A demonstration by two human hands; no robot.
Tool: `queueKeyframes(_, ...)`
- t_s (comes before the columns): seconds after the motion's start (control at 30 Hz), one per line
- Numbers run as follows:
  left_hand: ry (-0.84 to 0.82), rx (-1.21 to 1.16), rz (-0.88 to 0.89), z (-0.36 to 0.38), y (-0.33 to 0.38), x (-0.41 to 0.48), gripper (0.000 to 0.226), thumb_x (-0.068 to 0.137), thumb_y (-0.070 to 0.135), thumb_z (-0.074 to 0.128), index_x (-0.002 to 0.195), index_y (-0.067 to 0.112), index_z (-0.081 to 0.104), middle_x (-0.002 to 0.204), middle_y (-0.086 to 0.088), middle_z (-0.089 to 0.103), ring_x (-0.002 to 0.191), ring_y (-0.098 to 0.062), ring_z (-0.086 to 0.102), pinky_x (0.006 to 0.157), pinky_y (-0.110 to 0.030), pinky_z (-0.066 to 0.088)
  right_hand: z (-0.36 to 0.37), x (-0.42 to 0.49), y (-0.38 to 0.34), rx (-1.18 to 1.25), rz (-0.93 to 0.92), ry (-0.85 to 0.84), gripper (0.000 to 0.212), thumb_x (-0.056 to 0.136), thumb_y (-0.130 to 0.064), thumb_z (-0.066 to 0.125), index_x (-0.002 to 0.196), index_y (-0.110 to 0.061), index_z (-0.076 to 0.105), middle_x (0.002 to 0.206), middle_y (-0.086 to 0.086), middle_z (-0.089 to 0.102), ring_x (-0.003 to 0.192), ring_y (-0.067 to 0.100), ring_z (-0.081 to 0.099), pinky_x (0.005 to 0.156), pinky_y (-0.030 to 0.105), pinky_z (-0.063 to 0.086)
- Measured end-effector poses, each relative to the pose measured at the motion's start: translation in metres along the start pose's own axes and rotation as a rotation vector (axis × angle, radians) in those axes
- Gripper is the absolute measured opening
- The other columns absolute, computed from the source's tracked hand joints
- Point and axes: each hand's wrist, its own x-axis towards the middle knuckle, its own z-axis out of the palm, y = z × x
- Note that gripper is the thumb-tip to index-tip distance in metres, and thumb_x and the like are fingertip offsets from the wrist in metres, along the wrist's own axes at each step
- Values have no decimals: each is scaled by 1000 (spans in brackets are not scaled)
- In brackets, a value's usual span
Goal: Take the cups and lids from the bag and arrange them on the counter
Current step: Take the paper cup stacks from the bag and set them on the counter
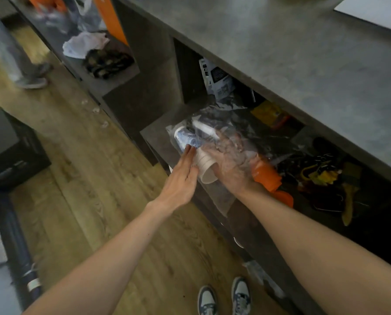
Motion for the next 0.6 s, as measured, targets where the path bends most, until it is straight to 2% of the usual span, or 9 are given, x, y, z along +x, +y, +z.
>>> queueKeyframes(0.03, 8, 4, 0, -1, 1, 1, 56, 106, 36, 20, 159, 19, 8, 167, 4, 4, 152, -6, 4, 120, -21, 5, -7, -2, 0, 17, 18, 67, 49, 94, -29, 31, 134, -20, 58, 139, 17, 55, 129, 39, 51, 110, 53, 34)
queueKeyframes(0.1, 25, -8, -21, -1, 2, 2, 52, 109, 30, 20, 158, 18, 9, 167, 4, 5, 151, -3, 4, 116, -16, 2, -14, -8, 3, 163, 116, 207, 33, 98, -24, 43, 122, -16, 64, 117, 17, 68, 108, 36, 65, 94, 49, 51)
queueKeyframes(0.17, 23, -8, -29, -2, 6, 2, 51, 109, 28, 18, 158, 19, 10, 167, 4, 6, 151, -2, 4, 116, -15, 1, -35, -18, 3, 314, 180, 237, 24, 94, -18, 59, 116, -12, 68, 104, 14, 72, 98, 30, 69, 86, 42, 56)
queueKeyframes(0.3, 19, 22, -44, 3, 13, 0, 54, 108, 37, 21, 159, 23, 10, 167, 4, 8, 152, -9, 8, 115, -19, 5, -73, -53, 10, 560, 461, 228, 27, 97, -29, 55, 120, -17, 61, 118, 6, 68, 109, 24, 63, 93, 42, 51)
queueKeyframes(0.37, 99, 54, -30, 7, 21, -4, 56, 107, 40, 28, 159, 24, 15, 166, 2, 15, 152, -15, 16, 117, -26, 12, -88, -68, 18, 585, 562, 177, 28, 98, -30, 53, 124, -20, 59, 121, 5, 66, 113, 25, 61, 94, 39, 49)
queueKeyframes(0.47, 169, 42, 181, 11, 46, -19, 53, 105, 44, 37, 154, 31, 25, 163, 6, 27, 149, -14, 26, 119, -36, 26, -102, -87, 28, 594, 727, 8, 35, 101, -29, 46, 134, -18, 52, 132, 10, 59, 120, 30, 56, 98, 39, 46)
queueKeyframes(0.53, 59, 29, 360, 10, 70, -33, 60, 99, 50, 50, 153, 36, 26, 161, 10, 29, 147, -10, 27, 117, -37, 29, -113, -102, 30, 625, 801, -26, 37, 101, -28, 44, 136, -17, 51, 135, 12, 56, 121, 32, 54, 99, 41, 47)
queueKeyframes(0.6, -23, 101, 506, 10, 95, -46, 81, 86, 59, 65, 153, 34, 26, 159, 9, 32, 146, -10, 29, 118, -37, 31, -126, -120, 32, 694, 862, 8, 37, 99, -29, 47, 134, -17, 53, 132, 12, 58, 117, 33, 56, 96, 47, 51)
